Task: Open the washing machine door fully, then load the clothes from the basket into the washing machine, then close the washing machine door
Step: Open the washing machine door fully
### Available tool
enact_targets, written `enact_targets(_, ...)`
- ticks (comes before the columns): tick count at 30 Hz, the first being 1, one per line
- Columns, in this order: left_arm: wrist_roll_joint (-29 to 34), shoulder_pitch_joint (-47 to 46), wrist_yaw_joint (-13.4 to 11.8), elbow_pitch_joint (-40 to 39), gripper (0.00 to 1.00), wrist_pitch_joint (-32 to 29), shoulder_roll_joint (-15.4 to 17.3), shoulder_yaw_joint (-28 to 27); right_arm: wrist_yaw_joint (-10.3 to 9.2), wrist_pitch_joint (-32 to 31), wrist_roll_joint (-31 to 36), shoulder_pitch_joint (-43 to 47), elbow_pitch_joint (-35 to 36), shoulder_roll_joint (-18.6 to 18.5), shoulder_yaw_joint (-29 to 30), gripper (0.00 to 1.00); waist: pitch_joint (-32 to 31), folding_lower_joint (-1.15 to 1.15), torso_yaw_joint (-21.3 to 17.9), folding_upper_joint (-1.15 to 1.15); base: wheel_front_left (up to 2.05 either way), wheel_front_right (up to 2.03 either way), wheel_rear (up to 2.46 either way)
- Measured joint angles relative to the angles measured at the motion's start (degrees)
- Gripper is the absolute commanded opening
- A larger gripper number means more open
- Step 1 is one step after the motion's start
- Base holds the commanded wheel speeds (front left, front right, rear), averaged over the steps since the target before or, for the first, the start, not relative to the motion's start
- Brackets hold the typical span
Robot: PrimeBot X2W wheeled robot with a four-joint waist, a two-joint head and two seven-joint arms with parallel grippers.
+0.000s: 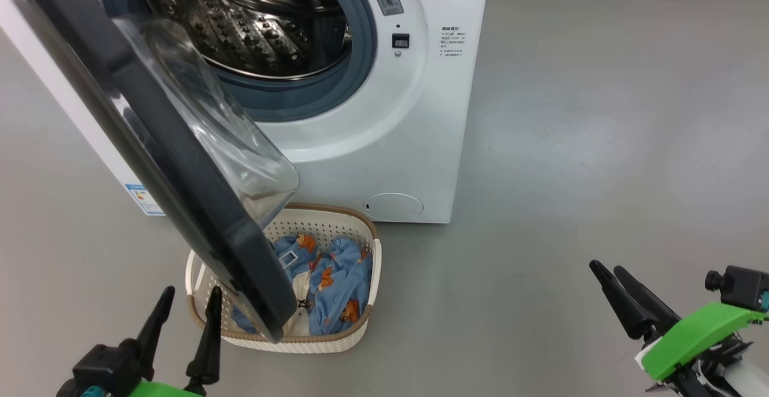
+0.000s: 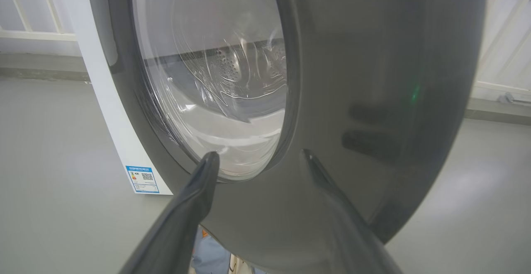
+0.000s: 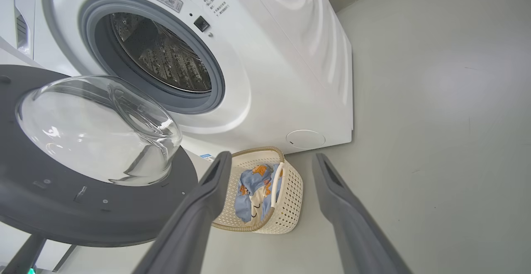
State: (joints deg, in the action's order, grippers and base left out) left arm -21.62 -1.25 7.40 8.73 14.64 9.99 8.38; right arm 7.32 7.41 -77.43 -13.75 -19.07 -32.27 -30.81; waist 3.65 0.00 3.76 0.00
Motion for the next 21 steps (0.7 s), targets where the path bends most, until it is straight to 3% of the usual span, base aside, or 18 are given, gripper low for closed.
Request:
enact_targets(5,0.0,0.2,0.0,0.0,1.0,0.0,0.0,-0.2,0.0,5.0,3.6,0.3,-1.9,-1.2,-2.8,1.0,0.0,0.0,0.1,0.0,0.0,0.0,0.0)
enact_targets(11,0.0,0.2,0.0,0.0,1.0,0.0,-0.1,-0.5,0.0,6.8,7.5,0.9,-4.1,-1.4,-3.3,1.0,0.0,0.0,0.2,0.0,0.0,0.0,0.0)
enact_targets(21,0.0,0.2,0.0,-0.3,1.0,0.0,-0.1,-0.8,0.0,6.9,23.3,6.1,-1.3,2.9,10.8,1.0,0.0,0.0,0.4,0.0,0.0,0.0,0.0)
